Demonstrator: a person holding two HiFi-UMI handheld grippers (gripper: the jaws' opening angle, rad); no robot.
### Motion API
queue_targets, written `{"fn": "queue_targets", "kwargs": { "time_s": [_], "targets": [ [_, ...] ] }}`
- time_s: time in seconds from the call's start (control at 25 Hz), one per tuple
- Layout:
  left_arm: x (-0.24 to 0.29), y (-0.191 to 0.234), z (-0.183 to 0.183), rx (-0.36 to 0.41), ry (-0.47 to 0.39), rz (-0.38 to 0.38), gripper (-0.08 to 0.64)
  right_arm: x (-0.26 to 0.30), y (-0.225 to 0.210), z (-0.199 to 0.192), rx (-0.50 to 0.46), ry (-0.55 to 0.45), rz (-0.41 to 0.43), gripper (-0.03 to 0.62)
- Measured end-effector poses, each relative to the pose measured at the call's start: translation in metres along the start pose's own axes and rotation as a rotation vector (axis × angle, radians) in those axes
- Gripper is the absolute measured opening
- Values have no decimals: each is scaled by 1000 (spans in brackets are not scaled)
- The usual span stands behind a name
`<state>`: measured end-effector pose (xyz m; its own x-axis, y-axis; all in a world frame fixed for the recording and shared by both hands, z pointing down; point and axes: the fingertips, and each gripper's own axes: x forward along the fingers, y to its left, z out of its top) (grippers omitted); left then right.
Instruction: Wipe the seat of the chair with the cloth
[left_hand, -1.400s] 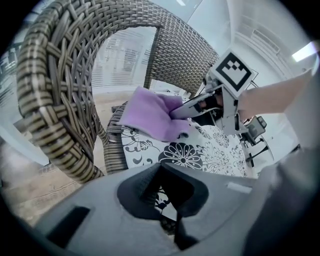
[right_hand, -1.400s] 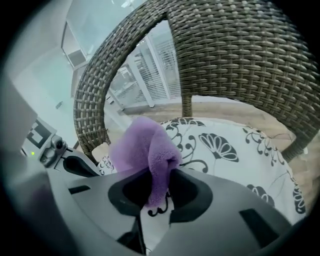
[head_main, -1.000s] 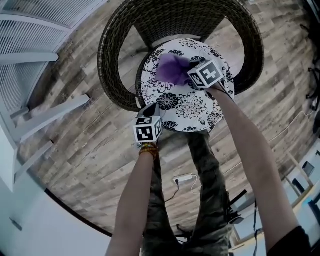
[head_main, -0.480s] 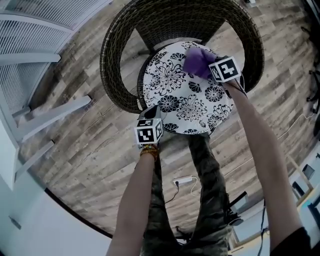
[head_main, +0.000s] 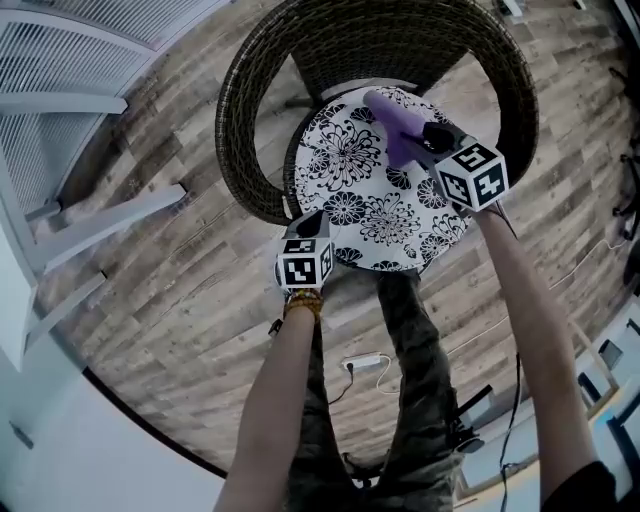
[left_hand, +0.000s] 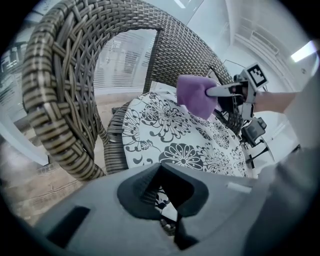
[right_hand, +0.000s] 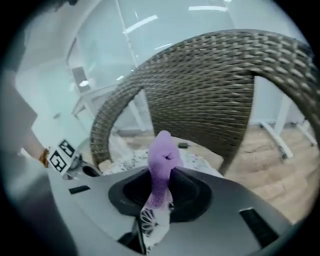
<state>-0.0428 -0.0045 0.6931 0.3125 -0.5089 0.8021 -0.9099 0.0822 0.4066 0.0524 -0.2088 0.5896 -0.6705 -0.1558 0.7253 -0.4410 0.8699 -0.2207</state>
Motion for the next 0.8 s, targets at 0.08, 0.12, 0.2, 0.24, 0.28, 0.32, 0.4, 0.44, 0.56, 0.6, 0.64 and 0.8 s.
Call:
{"fn": "queue_targets", "kwargs": {
  "time_s": [0.08, 0.12, 0.2, 0.24, 0.28, 0.32, 0.4, 0.44, 0.56, 0.6, 0.64, 0.8],
  "targets": [
    [1, -2, 0, 0, -1, -3, 15, 20, 55, 6, -20, -14, 222, 86],
    [2, -3, -1, -1, -1, -6, 15, 30, 81, 5, -24, -3, 326, 86],
    [2, -4, -3, -1, 1, -11, 15, 49, 129, -2, -31, 44, 491, 86],
    [1, -3, -2, -2, 0, -10, 15, 60, 148, -6, -34, 78, 546, 86],
    [1, -2, -1, -5, -4, -8, 15, 73, 162, -11, -42, 117, 573, 87],
    [0, 0, 0, -12, -10, -6, 15, 86, 170, -17, -58, 162, 566, 87],
    [-2, 1, 0, -40, -21, -3, 15, 112, 165, -30, -80, 248, 464, 87],
    [-2, 1, -1, -56, -25, -2, 14, 123, 156, -36, -72, 278, 404, 86],
    [0, 0, 1, -74, -28, -3, 14, 138, 129, -43, 12, 313, 304, 89],
    [0, 0, 1, -74, -29, -3, 14, 139, 123, -44, 34, 316, 291, 91],
    [-1, 1, 1, -76, -29, -4, 15, 140, 119, -44, 46, 318, 279, 91],
    [-2, 1, 0, -88, -28, -4, 15, 138, 102, -42, 37, 319, 217, 89]
  ]
}}
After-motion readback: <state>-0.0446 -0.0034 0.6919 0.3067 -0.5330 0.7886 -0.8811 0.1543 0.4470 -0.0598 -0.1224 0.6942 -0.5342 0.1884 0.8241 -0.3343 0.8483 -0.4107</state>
